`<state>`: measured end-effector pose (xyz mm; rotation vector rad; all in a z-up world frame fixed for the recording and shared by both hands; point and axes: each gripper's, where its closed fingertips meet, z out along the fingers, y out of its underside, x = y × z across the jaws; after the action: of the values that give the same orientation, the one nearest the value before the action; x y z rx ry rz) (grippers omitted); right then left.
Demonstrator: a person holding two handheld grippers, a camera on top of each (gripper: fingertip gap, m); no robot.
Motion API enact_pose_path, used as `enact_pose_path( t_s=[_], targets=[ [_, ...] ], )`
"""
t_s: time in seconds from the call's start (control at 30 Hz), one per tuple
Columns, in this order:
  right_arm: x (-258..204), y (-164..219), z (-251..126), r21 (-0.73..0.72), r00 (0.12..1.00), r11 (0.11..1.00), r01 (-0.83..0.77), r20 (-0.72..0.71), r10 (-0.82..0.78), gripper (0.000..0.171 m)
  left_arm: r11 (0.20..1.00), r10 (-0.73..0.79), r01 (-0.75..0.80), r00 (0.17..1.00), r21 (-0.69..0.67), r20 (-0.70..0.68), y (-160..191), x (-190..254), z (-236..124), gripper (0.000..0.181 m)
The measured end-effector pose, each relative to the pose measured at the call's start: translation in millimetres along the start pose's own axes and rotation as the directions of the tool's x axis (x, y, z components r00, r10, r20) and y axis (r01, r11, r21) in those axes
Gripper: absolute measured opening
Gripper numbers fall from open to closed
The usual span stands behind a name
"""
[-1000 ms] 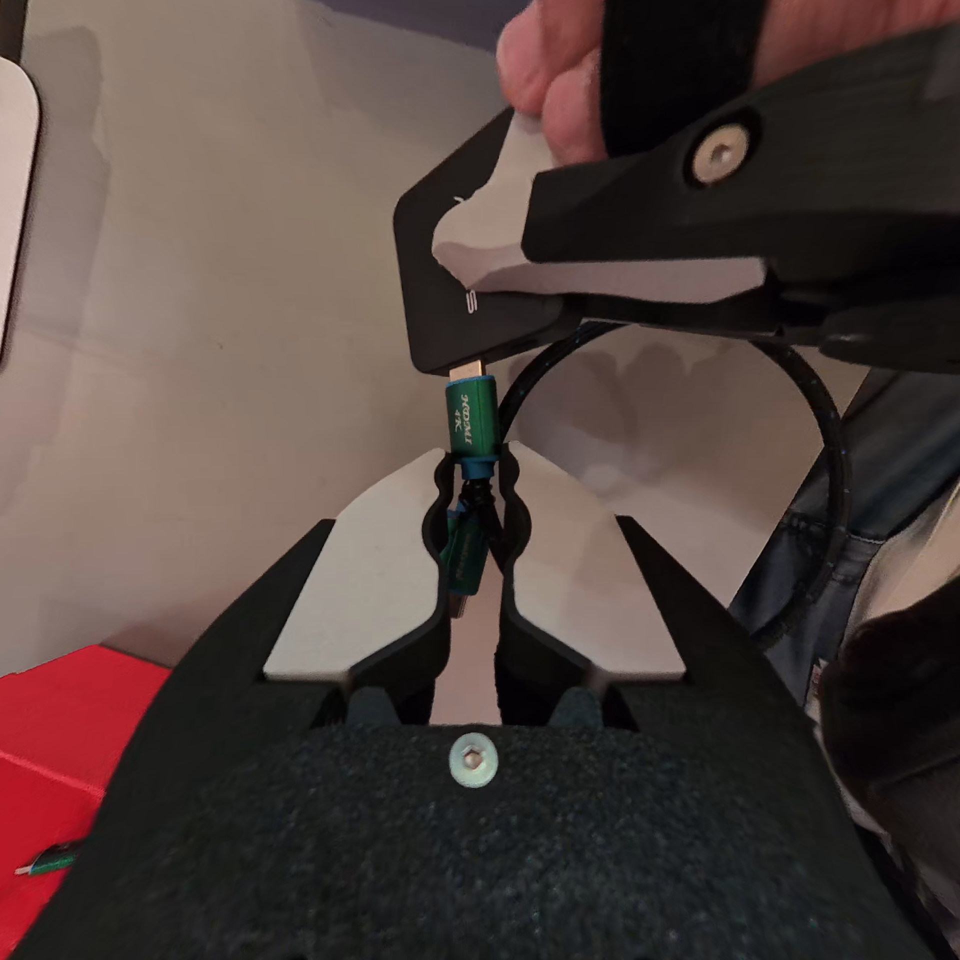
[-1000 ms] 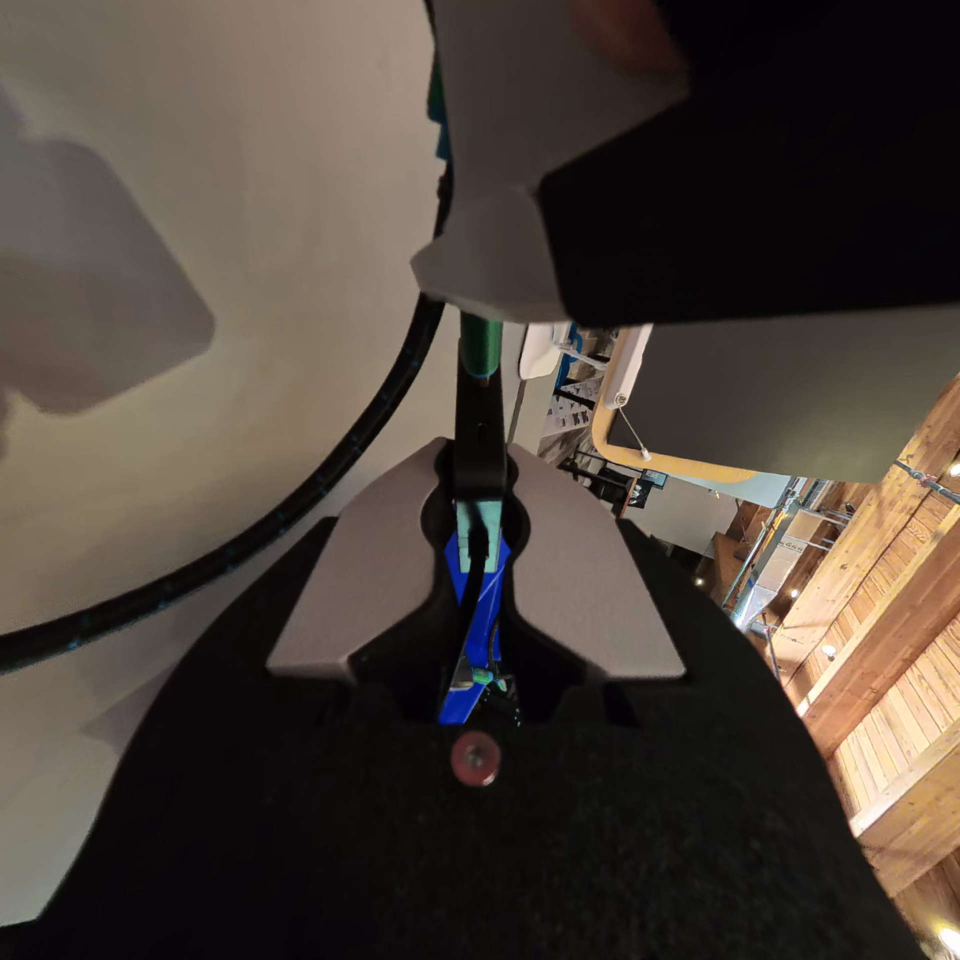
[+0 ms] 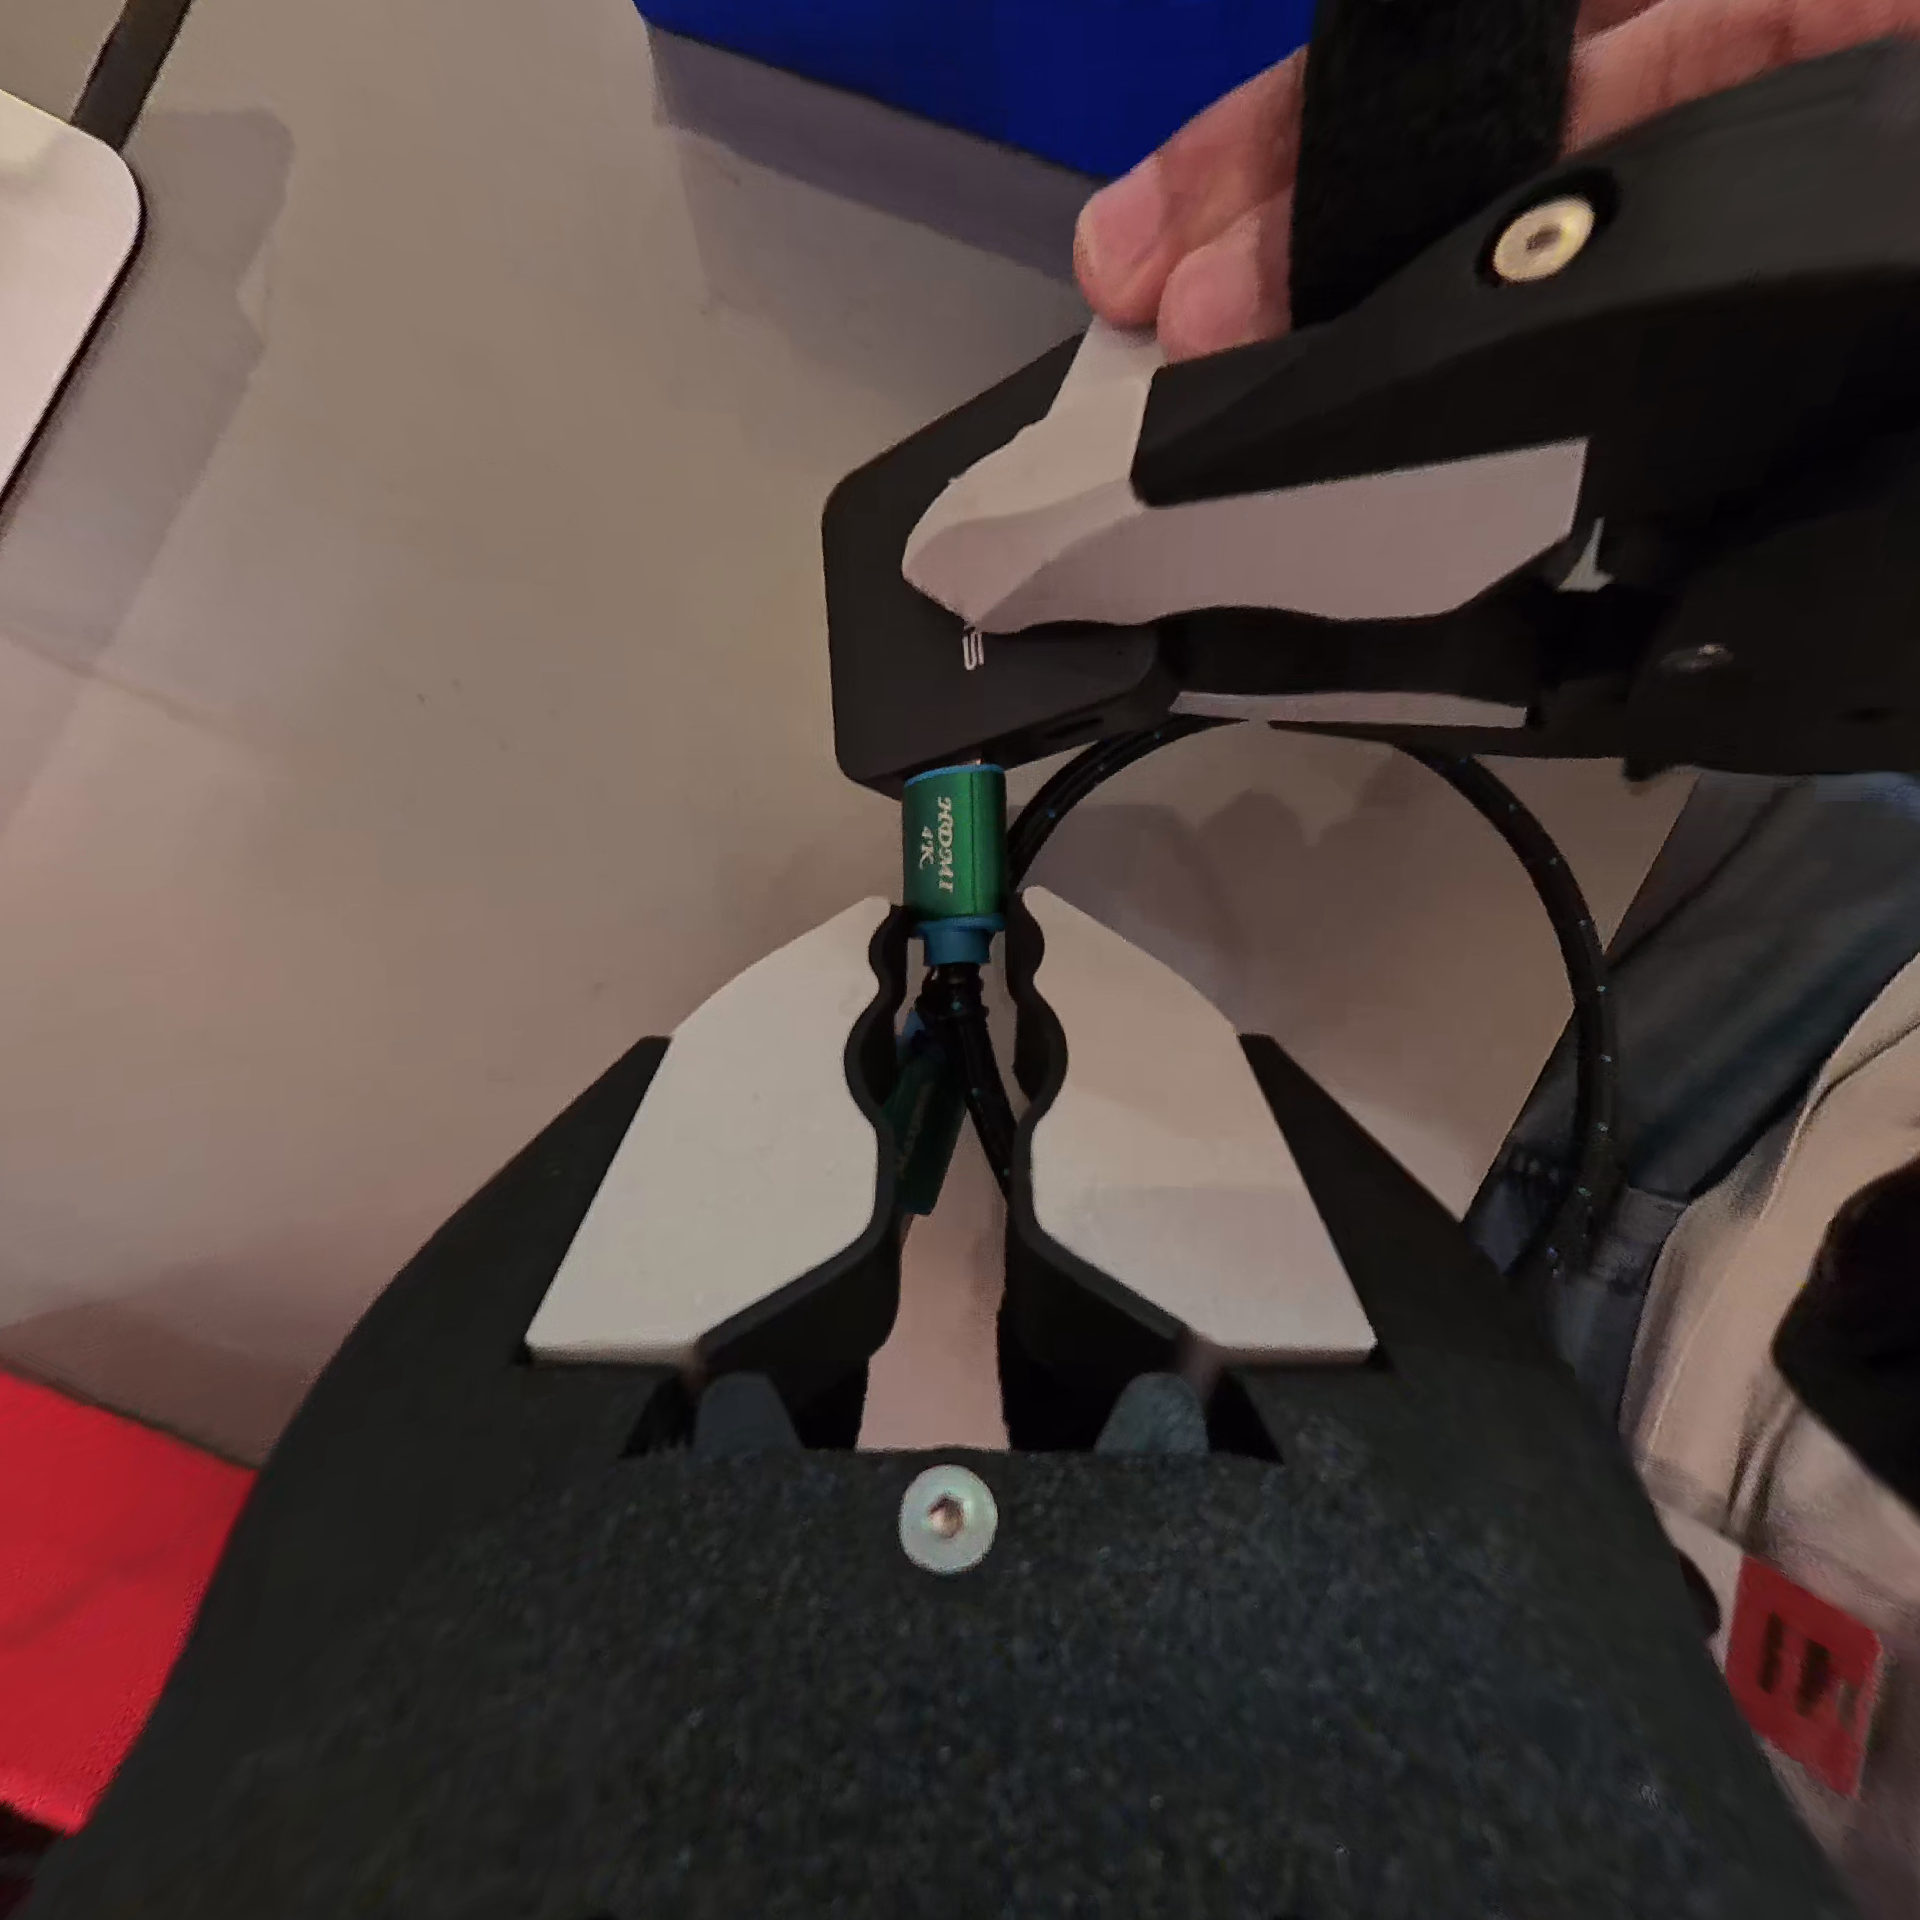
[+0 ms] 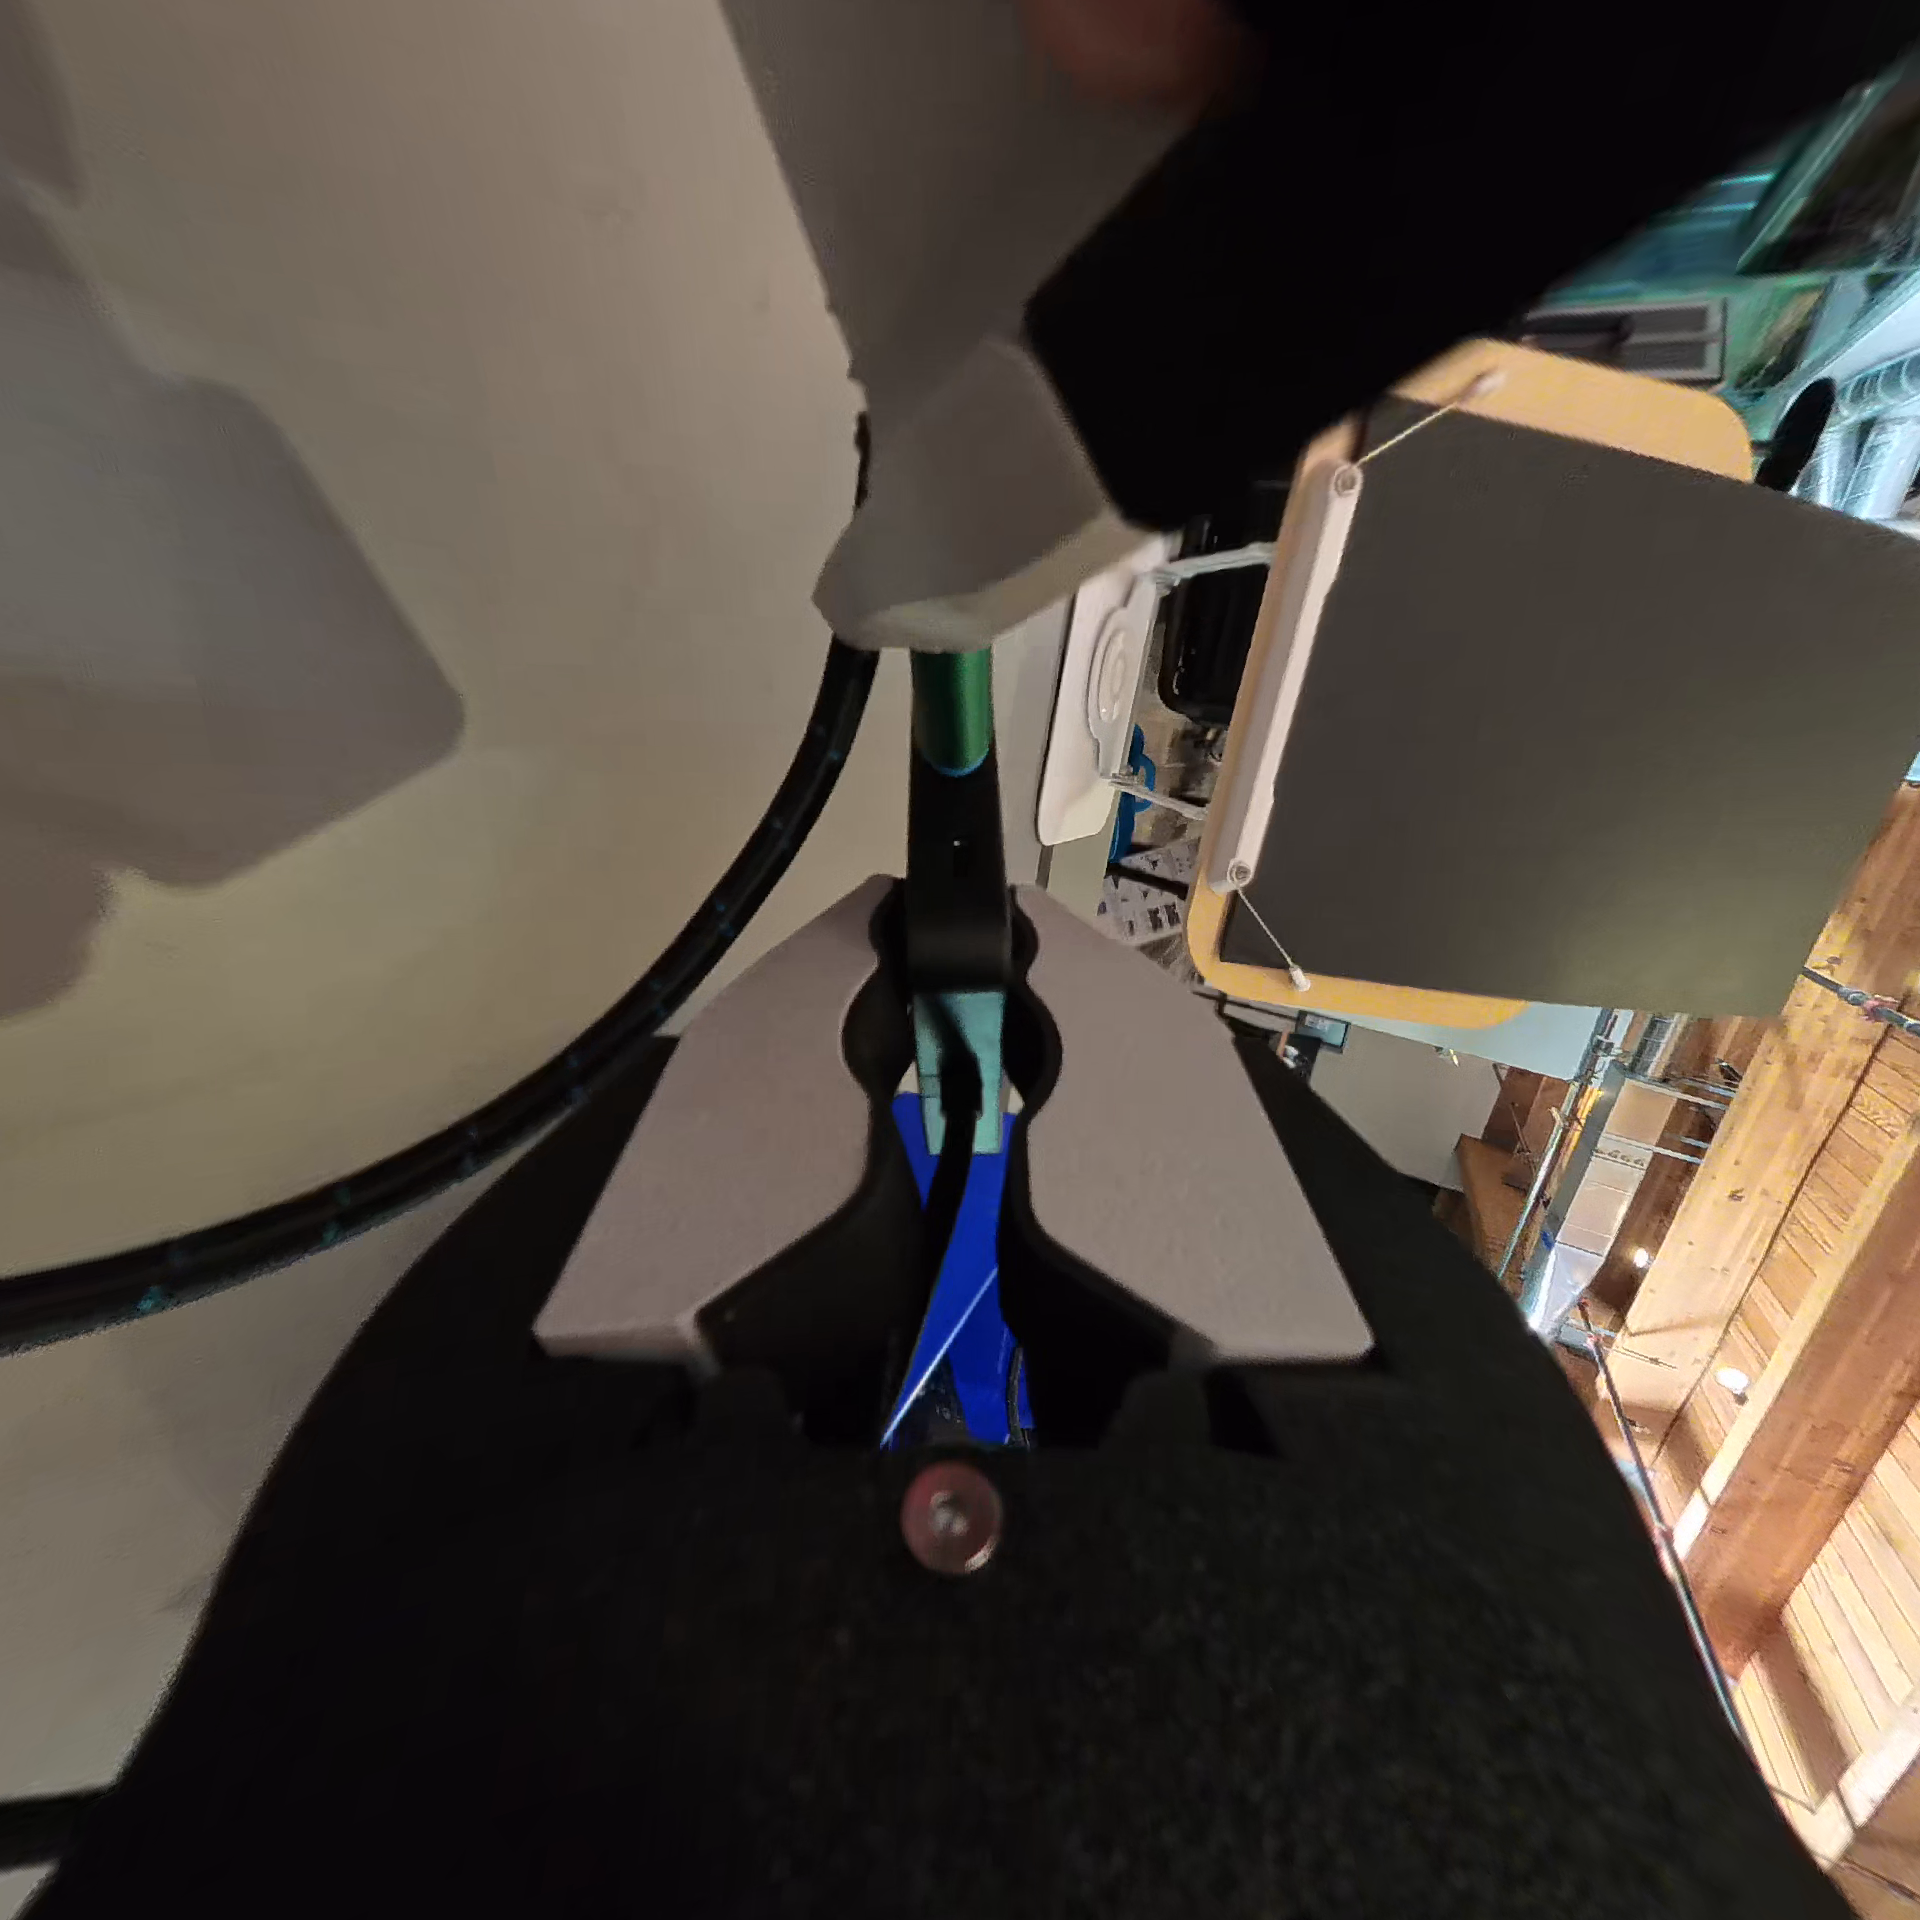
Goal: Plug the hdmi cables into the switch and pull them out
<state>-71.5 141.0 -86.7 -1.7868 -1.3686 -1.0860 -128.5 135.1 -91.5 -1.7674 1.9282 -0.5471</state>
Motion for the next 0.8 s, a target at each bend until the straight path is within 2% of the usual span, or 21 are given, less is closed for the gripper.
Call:
enact_pose_path(
  t_s=[0.1,0.17,0.27,0.37,0.47,0.5,0.57,0.63,0.7,0.77,0.8],
  targets=[
    [3.1,1.6,-1.0,0.039,1.0,0.999,-0.01,-0.006,0.01,0.014,0.992,-0.052,0.06,0.996,0.109,-0.075,-3.4,4.4,-5.8,0.018],
    [2.6,7.1,0.2,0.012,1.0,1.0,-0.01,0.001,0.01,0.015,0.98,-0.068,0.085,0.993,0.179,-0.098,-1.0,4.0,-18.8,0.018],
    [5.0,13.7,-0.5,0.016,0.999,0.999,-0.04,0.001,0.04,0.014,0.956,-0.112,0.125,0.992,0.267,-0.064,13.2,-4.0,-50.0,0.037],
    [10.7,17.9,-3.3,0.015,0.998,0.998,-0.057,-0.019,0.057,0.015,0.84,-0.231,0.251,0.968,0.481,-0.101,33.0,0.5,-82.5,0.041],
    [11.3,21.9,-2.7,0.005,0.998,0.998,-0.065,-0.019,0.065,0.015,0.697,-0.352,0.339,0.929,0.632,-0.109,73.1,13.3,-78.2,0.04],
    [10.6,23.1,-1.9,0.0,0.998,0.998,-0.069,-0.014,0.069,0.014,0.682,-0.372,0.344,0.923,0.645,-0.1,87.8,20.0,-67.3,0.039],
    [10.7,24.8,-1.0,-0.008,0.997,0.997,-0.072,-0.014,0.072,0.014,0.71,-0.38,0.378,0.916,0.594,-0.128,106.3,33.7,-44.1,0.034],
    [14.7,25.5,-1.4,-0.017,0.997,0.997,-0.079,-0.024,0.079,0.014,0.74,-0.355,0.409,0.912,0.534,-0.206,103.3,43.1,-35.2,0.036],
    [30.8,32.4,-5.3,-0.019,0.993,0.994,-0.106,-0.048,0.105,0.014,0.752,-0.337,0.405,0.914,0.521,-0.225,100.0,45.9,-31.8,0.036],
    [66.2,68.9,-11.4,-0.073,0.976,0.975,-0.211,-0.064,0.207,0.014,0.764,-0.329,0.401,0.916,0.505,-0.23,102.2,50.2,-28.6,0.036],
    [80.0,98.3,-12.2,-0.117,0.948,0.941,-0.316,-0.008,0.317,0.015,0.765,-0.327,0.405,0.914,0.501,-0.24,102.7,53.1,-28.4,0.035]
  ],
)
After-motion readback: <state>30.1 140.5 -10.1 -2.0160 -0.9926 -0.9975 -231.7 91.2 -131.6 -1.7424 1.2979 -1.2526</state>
